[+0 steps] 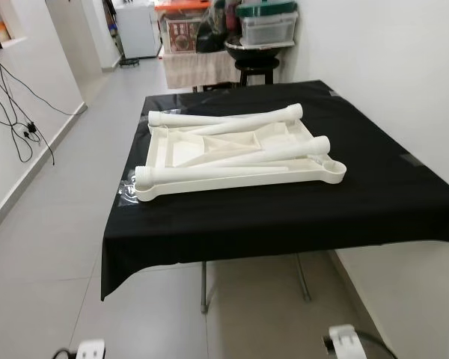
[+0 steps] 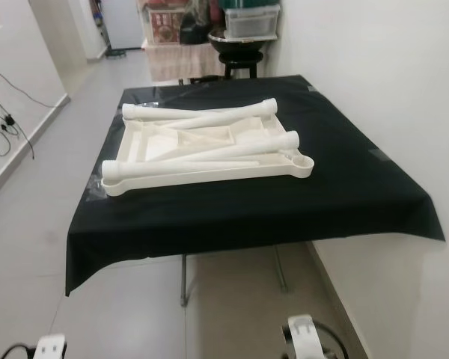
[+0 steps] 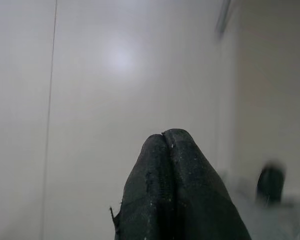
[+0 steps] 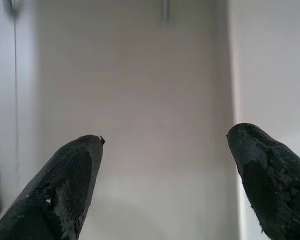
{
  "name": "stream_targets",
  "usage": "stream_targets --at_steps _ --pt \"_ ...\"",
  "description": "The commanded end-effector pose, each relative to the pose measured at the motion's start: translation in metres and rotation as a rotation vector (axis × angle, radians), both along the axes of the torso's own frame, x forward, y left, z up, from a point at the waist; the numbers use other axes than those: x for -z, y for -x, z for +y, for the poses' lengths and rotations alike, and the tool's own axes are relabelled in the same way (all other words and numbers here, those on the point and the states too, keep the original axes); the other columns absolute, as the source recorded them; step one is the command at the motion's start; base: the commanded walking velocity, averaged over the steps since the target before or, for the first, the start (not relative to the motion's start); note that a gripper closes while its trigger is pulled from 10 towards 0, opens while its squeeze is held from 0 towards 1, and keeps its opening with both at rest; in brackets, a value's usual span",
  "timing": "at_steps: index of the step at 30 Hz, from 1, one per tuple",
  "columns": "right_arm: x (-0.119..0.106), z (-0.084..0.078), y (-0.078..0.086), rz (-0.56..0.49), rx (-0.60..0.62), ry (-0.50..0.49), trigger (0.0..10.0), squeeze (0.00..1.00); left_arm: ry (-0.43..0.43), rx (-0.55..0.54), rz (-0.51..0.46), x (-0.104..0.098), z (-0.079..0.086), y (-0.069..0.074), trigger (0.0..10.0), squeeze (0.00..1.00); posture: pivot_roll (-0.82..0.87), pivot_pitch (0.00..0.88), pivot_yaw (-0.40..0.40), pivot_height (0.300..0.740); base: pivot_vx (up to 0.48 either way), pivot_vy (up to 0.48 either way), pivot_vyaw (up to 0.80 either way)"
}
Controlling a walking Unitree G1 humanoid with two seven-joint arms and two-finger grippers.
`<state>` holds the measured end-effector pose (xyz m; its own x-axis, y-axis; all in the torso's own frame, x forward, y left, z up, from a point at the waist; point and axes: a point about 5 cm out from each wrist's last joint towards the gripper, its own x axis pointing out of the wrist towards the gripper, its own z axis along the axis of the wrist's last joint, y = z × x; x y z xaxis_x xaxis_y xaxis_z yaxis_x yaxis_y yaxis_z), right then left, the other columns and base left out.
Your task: Building children table
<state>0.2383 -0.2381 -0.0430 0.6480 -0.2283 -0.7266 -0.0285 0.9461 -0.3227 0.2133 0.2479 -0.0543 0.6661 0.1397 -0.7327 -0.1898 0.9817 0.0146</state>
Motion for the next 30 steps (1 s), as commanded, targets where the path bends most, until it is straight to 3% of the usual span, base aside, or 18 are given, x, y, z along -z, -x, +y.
stream_targets --at_steps 1,2,4,6,9,11,12,13,14,15,16,17,18,19,20,21,24,30 --pt "-0.019 0.007 -0.026 -0.102 -0.082 0.035 10.0 0.0 -0.006 0.016 -0.129 -0.021 0.008 -0.025 10.0 0.0 -0.1 0.0 0.019 0.74 0.0 0.0 0.0" --pt "-0.027 0.013 -0.037 -0.133 -0.132 0.045 10.0 0.0 -0.009 0.056 -0.179 -0.03 0.006 -0.037 10.0 0.0 -0.1 0.0 0.018 0.74 0.0 0.0 0.0" --pt "-0.035 0.017 -0.047 -0.165 -0.173 0.05 10.0 0.0 -0.011 0.113 -0.225 -0.039 0.002 -0.048 10.0 0.0 -0.1 0.0 0.017 0.74 0.0 0.0 0.0" --pt "-0.035 0.017 -0.047 -0.165 -0.173 0.05 10.0 0.0 -0.011 0.113 -0.225 -0.039 0.002 -0.048 10.0 0.0 -0.1 0.0 0.017 0.74 0.0 0.0 0.0" --pt "-0.068 0.019 -0.078 -0.27 -0.254 0.068 10.0 0.0 0.093 0.419 -0.409 -0.069 -0.024 -0.075 10.0 0.0 -0.11 0.0 0.004 0.74 0.0 0.0 0.0" --pt "-0.068 0.019 -0.078 -0.27 -0.254 0.068 10.0 0.0 0.093 0.419 -0.409 -0.069 -0.024 -0.075 10.0 0.0 -0.11 0.0 0.004 0.74 0.0 0.0 0.0" --pt "-0.079 0.019 -0.086 -0.307 -0.266 0.046 10.0 0.0 0.134 0.513 -0.461 -0.078 -0.032 -0.08 10.0 0.0 -0.11 0.0 0.003 0.74 0.0 0.0 0.0" --pt "-0.079 0.019 -0.086 -0.307 -0.266 0.046 10.0 0.0 0.134 0.513 -0.461 -0.078 -0.032 -0.08 10.0 0.0 -0.11 0.0 0.003 0.74 0.0 0.0 0.0" --pt "-0.09 0.027 -0.094 -0.354 -0.333 -0.038 10.0 0.0 0.186 0.626 -0.517 -0.089 -0.043 -0.082 10.0 0.0 -0.11 0.0 0.005 0.74 0.0 0.0 0.0" --pt "-0.09 0.027 -0.094 -0.354 -0.333 -0.038 10.0 0.0 0.186 0.626 -0.517 -0.089 -0.043 -0.082 10.0 0.0 -0.11 0.0 0.005 0.74 0.0 0.0 0.0" --pt "-0.098 0.039 -0.098 -0.393 -0.436 -0.133 10.0 0.0 0.235 0.742 -0.564 -0.099 -0.056 -0.081 10.0 0.0 -0.11 0.0 0.0 0.74 0.0 0.0 0.0" --pt "-0.105 0.056 -0.096 -0.421 -0.586 -0.213 10.0 0.0 0.265 0.848 -0.598 -0.108 -0.069 -0.078 10.0 0.0 -0.11 0.0 -0.002 0.74 0.0 0.0 0.0" --pt "-0.105 0.056 -0.096 -0.421 -0.586 -0.213 10.0 0.0 0.265 0.848 -0.598 -0.108 -0.069 -0.078 10.0 0.0 -0.11 0.0 -0.002 0.74 0.0 0.0 0.0" --pt "-0.107 0.071 -0.089 -0.428 -0.736 -0.282 10.0 0.0 0.284 0.928 -0.619 -0.113 -0.081 -0.074 10.0 0.0 -0.11 0.0 -0.001 0.74 0.0 0.0 0.0" --pt "-0.107 0.071 -0.089 -0.428 -0.736 -0.282 10.0 0.0 0.284 0.928 -0.619 -0.113 -0.081 -0.074 10.0 0.0 -0.11 0.0 -0.001 0.74 0.0 0.0 0.0" --pt "-0.108 0.082 -0.08 -0.431 -0.84 -0.32 10.0 0.0 0.294 0.982 -0.638 -0.117 -0.091 -0.07 10.0 0.0 -0.12 0.0 -0.002 0.74 0.0 0.0 0.0" --pt "-0.109 0.095 -0.065 -0.449 -0.914 -0.4 10.0 0.0 0.315 1.036 -0.677 -0.123 -0.107 -0.062 10.0 0.0 -0.12 0.0 -0.001 0.74 0.0 0.0 0.0" --pt "-0.118 0.106 -0.05 -0.512 -0.91 -0.496 10.0 0.0 0.305 1.031 -0.741 -0.131 -0.119 -0.054 10.0 0.0 -0.12 0.0 0.002 0.74 0.0 0.0 0.0"
